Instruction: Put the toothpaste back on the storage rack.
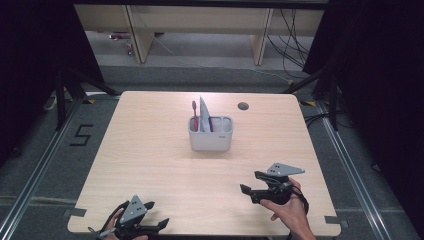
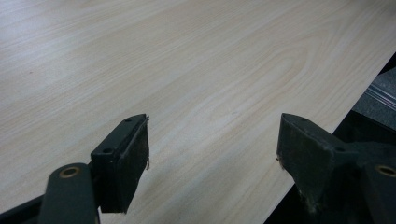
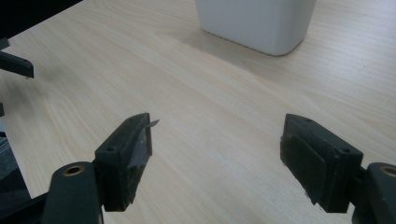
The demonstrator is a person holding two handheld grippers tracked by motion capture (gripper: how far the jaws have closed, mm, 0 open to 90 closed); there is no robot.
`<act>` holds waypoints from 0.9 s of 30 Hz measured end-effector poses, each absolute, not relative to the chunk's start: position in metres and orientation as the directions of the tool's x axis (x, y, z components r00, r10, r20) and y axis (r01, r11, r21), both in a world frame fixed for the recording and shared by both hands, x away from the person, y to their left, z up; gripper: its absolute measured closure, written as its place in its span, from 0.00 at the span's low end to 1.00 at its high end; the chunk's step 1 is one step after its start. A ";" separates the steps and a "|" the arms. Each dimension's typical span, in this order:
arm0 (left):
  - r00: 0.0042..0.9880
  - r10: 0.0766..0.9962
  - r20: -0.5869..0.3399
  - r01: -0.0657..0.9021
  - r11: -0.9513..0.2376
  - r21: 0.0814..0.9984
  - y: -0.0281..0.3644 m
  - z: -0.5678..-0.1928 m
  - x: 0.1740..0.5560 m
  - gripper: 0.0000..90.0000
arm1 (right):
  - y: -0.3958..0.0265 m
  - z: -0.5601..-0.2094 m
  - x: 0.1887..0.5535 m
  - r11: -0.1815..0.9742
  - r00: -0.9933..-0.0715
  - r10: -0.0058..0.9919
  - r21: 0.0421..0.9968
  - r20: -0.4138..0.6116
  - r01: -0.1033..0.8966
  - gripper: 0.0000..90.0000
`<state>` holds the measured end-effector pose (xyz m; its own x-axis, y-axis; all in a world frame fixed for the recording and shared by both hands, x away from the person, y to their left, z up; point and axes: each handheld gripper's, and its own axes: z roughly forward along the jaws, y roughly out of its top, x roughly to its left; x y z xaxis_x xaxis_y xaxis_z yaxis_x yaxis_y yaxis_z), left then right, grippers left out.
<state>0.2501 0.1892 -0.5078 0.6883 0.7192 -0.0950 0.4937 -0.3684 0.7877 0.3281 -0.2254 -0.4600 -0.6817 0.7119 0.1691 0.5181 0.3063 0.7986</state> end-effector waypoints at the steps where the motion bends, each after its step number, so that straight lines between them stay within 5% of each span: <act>1: 0.690 0.719 -0.083 0.494 -0.384 0.780 0.190 -0.507 0.250 0.28 | -0.227 -0.460 0.326 0.310 -0.678 0.716 0.793 0.168 0.524 0.27; 27: 0.678 0.726 -0.112 0.501 -0.346 0.793 0.187 -0.508 0.249 0.28 | -0.238 -0.478 0.305 0.335 -0.669 0.724 0.762 0.167 0.554 0.24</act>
